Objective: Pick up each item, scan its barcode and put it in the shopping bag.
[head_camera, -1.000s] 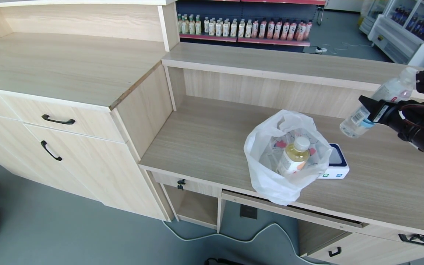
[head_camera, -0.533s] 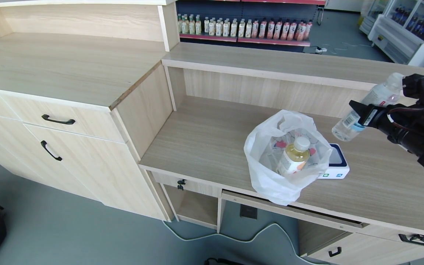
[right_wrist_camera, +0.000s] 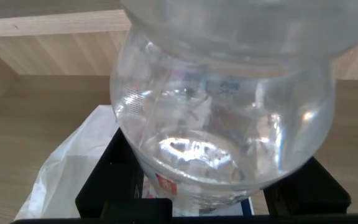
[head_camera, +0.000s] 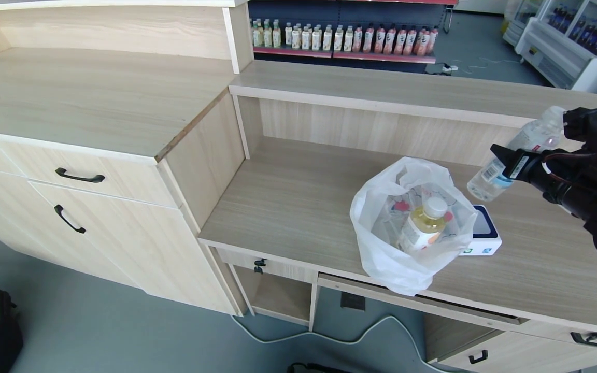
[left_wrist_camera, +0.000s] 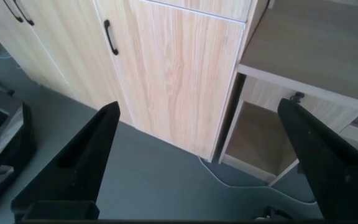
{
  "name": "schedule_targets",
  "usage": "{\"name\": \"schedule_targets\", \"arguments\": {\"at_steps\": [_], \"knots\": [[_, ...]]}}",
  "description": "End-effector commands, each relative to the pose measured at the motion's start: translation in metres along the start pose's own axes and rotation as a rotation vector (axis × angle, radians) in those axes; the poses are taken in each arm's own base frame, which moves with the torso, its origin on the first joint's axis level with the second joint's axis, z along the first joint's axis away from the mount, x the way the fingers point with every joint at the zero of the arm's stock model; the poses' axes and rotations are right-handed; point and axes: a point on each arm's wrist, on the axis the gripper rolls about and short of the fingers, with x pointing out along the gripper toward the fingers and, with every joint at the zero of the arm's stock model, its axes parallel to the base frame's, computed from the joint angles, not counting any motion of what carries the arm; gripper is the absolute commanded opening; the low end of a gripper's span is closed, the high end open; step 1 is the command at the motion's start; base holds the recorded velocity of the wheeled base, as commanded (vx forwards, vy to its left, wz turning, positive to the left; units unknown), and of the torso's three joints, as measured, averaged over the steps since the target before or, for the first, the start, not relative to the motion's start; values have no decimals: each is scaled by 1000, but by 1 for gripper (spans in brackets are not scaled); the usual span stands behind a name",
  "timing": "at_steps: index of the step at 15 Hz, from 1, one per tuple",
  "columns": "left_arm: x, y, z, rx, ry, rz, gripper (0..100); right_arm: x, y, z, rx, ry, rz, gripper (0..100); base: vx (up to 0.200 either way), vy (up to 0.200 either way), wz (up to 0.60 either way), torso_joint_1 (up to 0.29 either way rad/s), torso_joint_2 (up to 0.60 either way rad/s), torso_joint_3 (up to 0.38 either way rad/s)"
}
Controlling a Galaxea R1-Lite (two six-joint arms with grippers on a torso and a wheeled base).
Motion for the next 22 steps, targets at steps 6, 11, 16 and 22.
{"name": "schedule_targets", "arguments": {"at_steps": [6, 11, 16, 22], "knots": [[0, 0, 0, -2, -2, 4, 100, 37, -6, -28, -11, -27, 8, 0, 0, 0, 0, 0, 0, 0], [0, 0, 0, -2, -2, 4, 100, 52, 7, -56, -5, 1, 54, 0, 0, 0, 0, 0, 0, 0], [0, 0, 0, -2, -2, 4, 100, 67, 27, -81, -5, 33, 107, 0, 0, 0, 0, 0, 0, 0], [0, 0, 0, -2, -2, 4, 100, 77, 24, -115, -72, 32, 142, 0, 0, 0, 0, 0, 0, 0]]}}
